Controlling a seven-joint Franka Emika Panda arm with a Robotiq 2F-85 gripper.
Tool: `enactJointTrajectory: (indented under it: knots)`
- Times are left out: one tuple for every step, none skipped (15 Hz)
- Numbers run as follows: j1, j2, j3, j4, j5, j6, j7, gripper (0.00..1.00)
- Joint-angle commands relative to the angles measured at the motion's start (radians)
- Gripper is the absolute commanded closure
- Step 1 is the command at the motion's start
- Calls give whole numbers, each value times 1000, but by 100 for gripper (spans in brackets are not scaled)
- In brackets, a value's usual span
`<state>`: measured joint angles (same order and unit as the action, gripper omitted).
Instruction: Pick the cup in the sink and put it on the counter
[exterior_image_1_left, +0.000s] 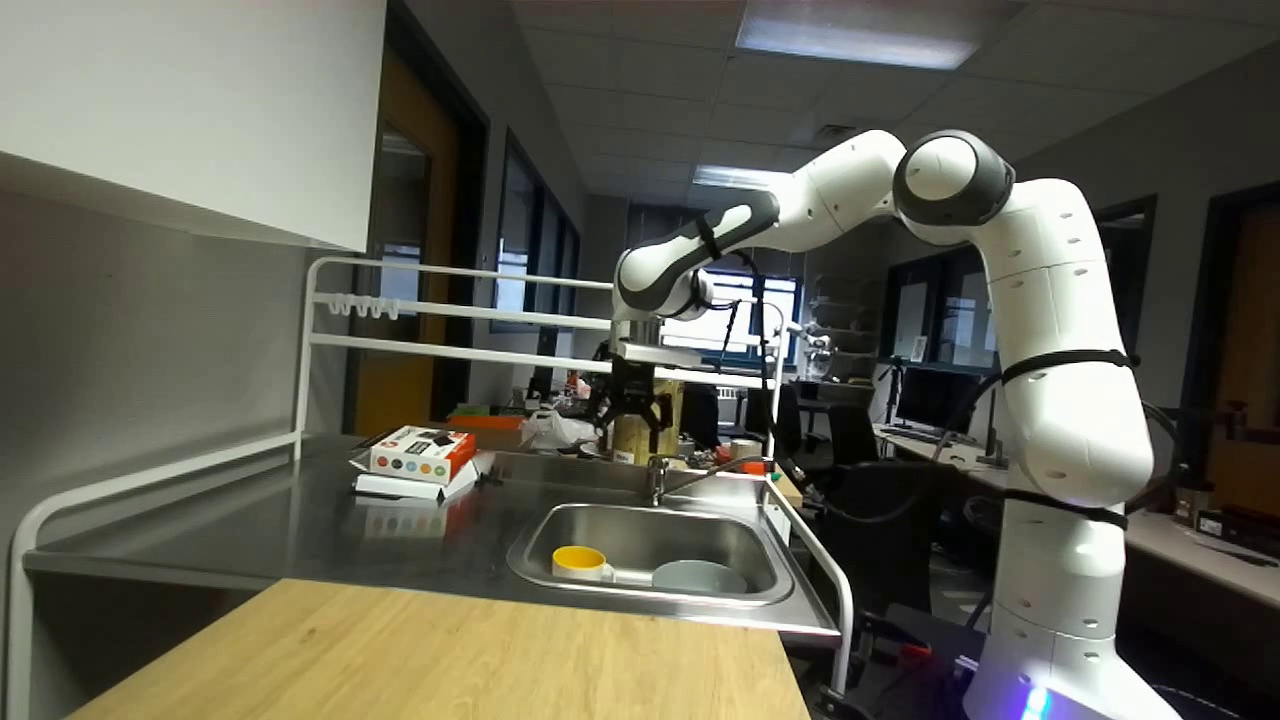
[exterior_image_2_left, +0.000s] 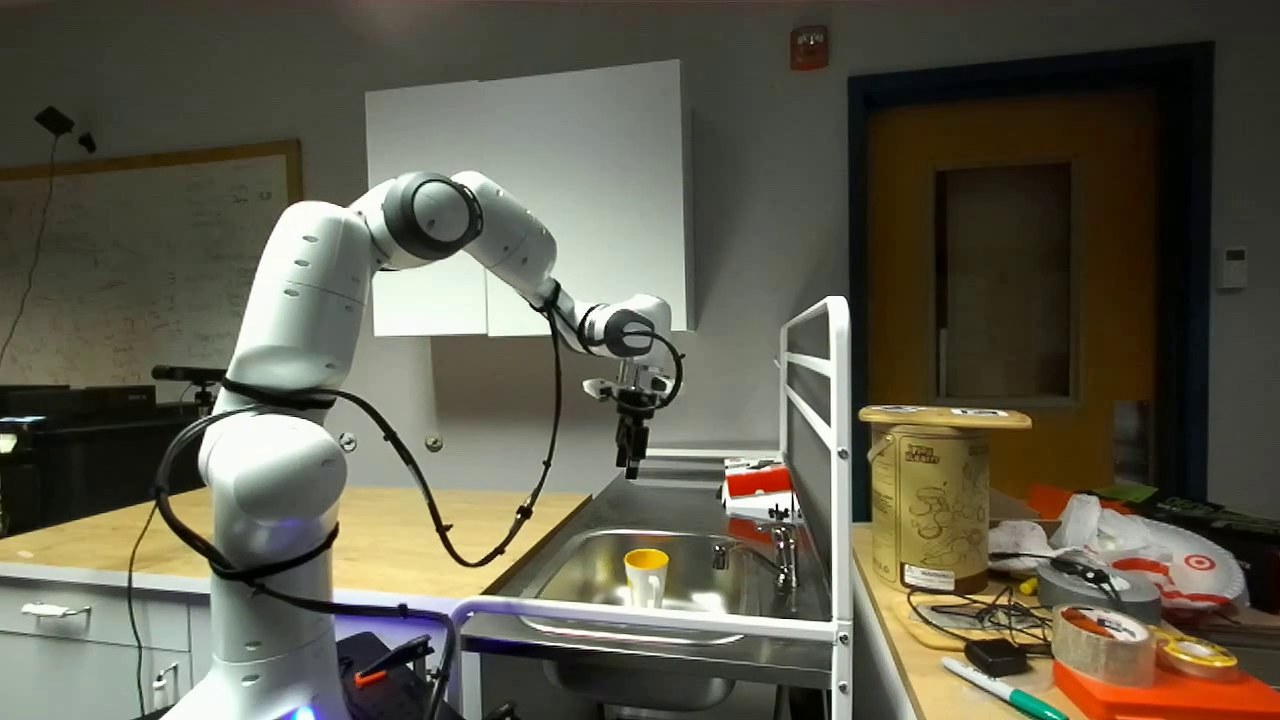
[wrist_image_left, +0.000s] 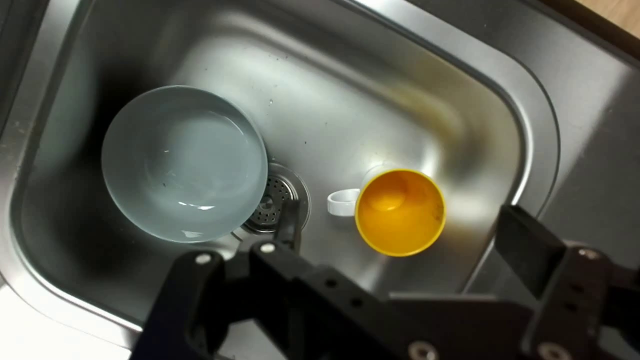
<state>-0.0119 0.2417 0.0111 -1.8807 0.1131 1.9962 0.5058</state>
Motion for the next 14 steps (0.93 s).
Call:
enactJointTrajectory:
  knots:
    - [5, -15, -39, -33, -2, 17, 6, 0]
    - [5, 21, -50, -12, -13, 16, 23, 0]
    - [4, 61, -57, 11, -11, 10, 27, 0]
    - [6, 91, -65, 27, -13, 7, 34, 0]
    - [11, 127, -71, 47, -17, 2, 44, 0]
    - [15, 161, -77, 66, -17, 0, 51, 0]
    - [20, 198, -80, 89, -16, -6, 60, 0]
    - [25, 233, -82, 114, -16, -11, 71, 0]
    - [31, 267, -84, 141, -13, -18, 78, 0]
    - [39, 302, -84, 174, -14, -26, 89, 0]
    - [45, 334, -83, 205, -11, -33, 94, 0]
    - [51, 361, -83, 233, -10, -40, 98, 0]
    - [58, 389, -83, 265, -10, -48, 101, 0]
    - [64, 417, -85, 298, -11, -56, 106, 0]
